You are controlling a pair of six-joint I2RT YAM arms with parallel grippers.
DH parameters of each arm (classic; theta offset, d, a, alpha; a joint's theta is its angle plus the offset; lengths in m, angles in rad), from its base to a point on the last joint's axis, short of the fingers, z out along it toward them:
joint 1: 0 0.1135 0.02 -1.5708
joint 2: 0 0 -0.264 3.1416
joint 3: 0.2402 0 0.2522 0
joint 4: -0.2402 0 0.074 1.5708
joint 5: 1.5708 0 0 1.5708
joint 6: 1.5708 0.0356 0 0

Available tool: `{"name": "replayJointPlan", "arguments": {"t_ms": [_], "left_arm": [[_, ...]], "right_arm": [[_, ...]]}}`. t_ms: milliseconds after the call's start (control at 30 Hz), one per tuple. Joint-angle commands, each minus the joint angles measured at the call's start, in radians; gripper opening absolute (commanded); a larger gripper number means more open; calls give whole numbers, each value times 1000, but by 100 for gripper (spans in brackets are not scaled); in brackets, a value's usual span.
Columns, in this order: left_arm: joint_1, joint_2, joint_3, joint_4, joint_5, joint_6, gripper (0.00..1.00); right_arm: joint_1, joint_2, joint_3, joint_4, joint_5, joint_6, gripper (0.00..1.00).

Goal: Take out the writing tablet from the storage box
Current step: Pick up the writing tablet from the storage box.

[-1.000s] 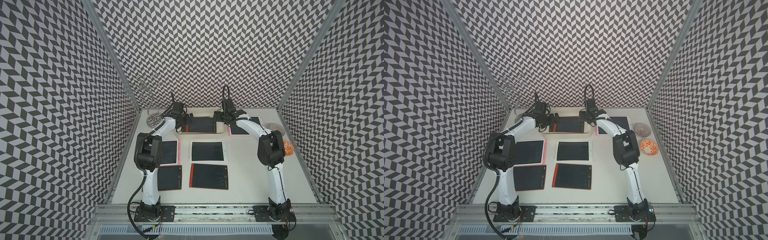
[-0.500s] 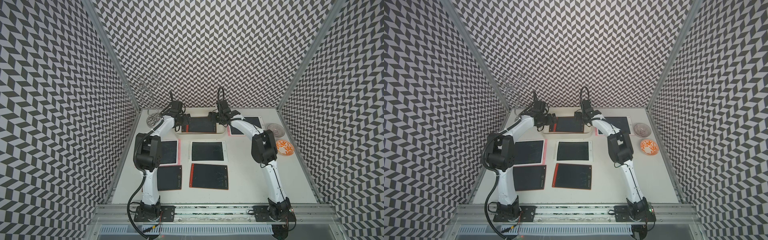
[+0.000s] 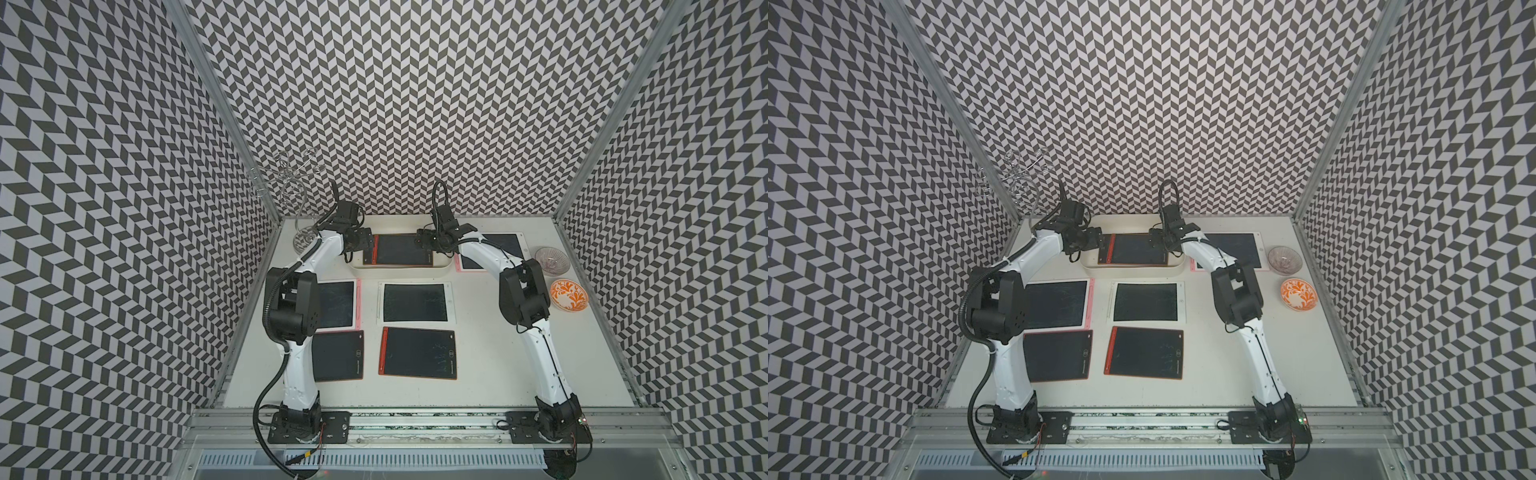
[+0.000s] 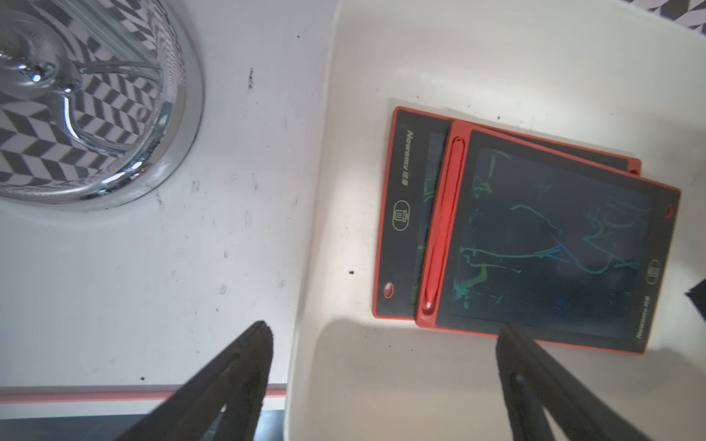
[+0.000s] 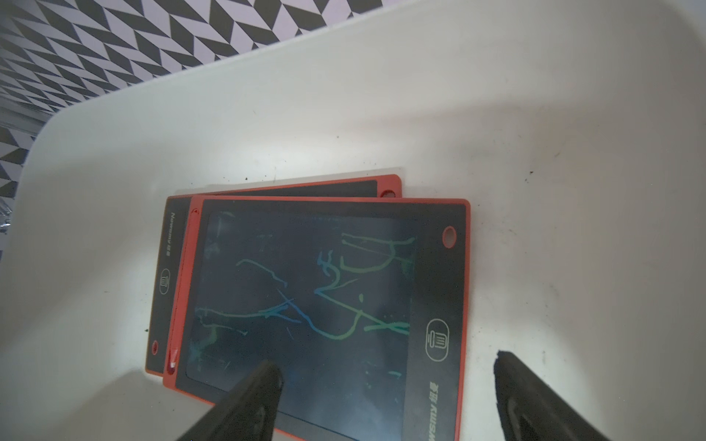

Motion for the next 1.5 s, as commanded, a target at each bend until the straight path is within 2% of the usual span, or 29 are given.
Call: {"name": "replayJointPlan", "arguments": {"t_ms": [0, 233, 467, 600, 900, 1167, 1467], "left_arm": [[14, -22, -21, -21, -24, 8, 83], [30, 2, -37, -21, -21, 4, 68], [30, 24, -40, -20, -27, 18, 36], [30, 38, -39, -27, -30, 24, 25], [31, 61, -37, -30, -34, 38, 15], [30, 66, -37, -30, -30, 48, 0], [27, 63, -37, -20, -4, 78, 0]], "right_arm": [[7, 31, 26, 5, 19, 18, 87], [8, 44, 27, 6, 15, 22, 88], [8, 60, 26, 1, 38, 35, 90], [9, 73, 21, 5, 27, 41, 90], [9, 79, 11, 31, -12, 36, 89], [11, 69, -13, 74, -69, 31, 88], [10, 50, -65, 184, -211, 28, 87]]}}
